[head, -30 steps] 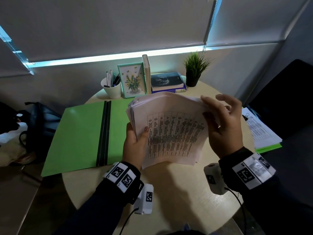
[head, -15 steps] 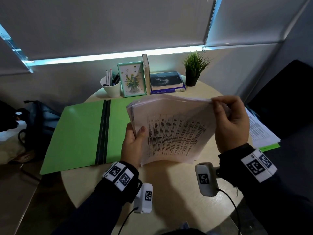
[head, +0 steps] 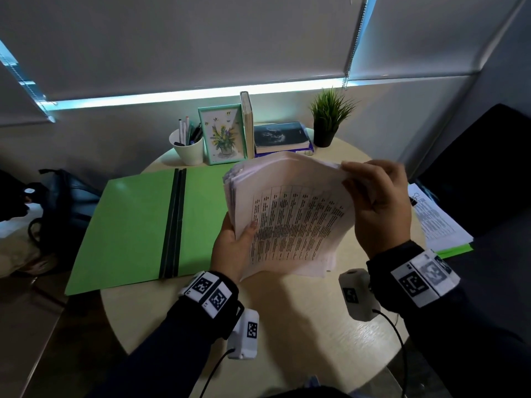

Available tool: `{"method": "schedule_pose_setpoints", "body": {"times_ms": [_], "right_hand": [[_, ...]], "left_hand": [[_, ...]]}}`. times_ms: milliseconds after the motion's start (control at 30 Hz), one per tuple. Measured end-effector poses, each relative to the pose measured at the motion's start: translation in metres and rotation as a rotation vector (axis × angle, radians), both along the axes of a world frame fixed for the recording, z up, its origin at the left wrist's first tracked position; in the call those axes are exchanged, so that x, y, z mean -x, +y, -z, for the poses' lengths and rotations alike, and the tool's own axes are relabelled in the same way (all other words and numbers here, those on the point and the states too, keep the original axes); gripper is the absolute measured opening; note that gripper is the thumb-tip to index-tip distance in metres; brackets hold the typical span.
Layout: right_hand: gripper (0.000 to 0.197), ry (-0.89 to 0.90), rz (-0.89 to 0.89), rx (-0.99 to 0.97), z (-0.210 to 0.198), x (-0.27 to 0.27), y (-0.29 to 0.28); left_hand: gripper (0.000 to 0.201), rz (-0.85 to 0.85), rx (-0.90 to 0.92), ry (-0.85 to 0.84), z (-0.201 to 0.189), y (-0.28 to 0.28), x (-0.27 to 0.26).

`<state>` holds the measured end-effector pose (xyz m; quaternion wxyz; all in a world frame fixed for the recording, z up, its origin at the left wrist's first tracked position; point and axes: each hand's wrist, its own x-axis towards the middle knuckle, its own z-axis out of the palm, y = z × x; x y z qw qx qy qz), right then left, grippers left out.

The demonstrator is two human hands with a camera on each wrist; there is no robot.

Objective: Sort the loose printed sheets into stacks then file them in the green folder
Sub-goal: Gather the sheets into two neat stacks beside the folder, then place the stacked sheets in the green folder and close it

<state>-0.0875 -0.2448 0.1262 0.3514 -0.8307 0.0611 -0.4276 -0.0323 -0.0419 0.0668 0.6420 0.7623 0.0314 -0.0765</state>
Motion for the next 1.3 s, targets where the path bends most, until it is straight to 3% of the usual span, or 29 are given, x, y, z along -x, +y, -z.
{"method": "schedule_pose_setpoints", "body": {"times_ms": [133, 233, 333, 400, 467, 667, 767, 967, 1100, 1300], "right_hand": [[0.051, 0.031, -0.086, -0.172, -0.008, 0.005, 0.002], [0.058, 0.109, -0.122, -0.353, -0.001, 0.005, -0.007], [0.048, 0.319, -0.245, -0.584, 0.025, 0.002, -0.021], [0.028, 0.552, -0.284, -0.548, 0.048, 0.007, -0.022], [0.023, 0.714, -0.282, -0.489, 0.072, 0.018, -0.021], [0.052, 0.91, -0.375, -0.647, 0.104, 0.03, -0.017], [0.047, 0.959, -0.31, -0.685, 0.116, 0.028, -0.019], [0.041, 1.078, -0.224, -0.799, 0.147, 0.023, -0.025], [0.038, 1.13, -0.188, -0.868, 0.164, 0.02, -0.038], [0.042, 1.107, -0.102, -1.035, 0.178, 0.013, -0.047]], "left_hand": [[0.017, -0.089, -0.009, 0.034, -0.002, -0.001, 0.001], [0.024, -0.117, -0.005, 0.004, -0.005, 0.0, -0.001], [0.029, -0.115, 0.014, 0.01, -0.007, 0.002, -0.006], [0.027, -0.119, 0.036, 0.034, -0.006, 0.003, -0.011], [0.028, -0.115, 0.053, 0.057, -0.002, 0.004, -0.015], [0.039, -0.05, -0.174, 0.196, 0.027, 0.007, -0.016], [0.046, -0.036, -0.239, 0.301, 0.038, 0.009, -0.015], [0.032, 0.165, -0.36, 0.283, 0.054, 0.027, -0.026], [0.026, 0.147, -0.641, 0.183, 0.072, 0.068, -0.055], [0.05, 0.129, -0.984, 0.223, 0.107, 0.122, -0.101]]}}
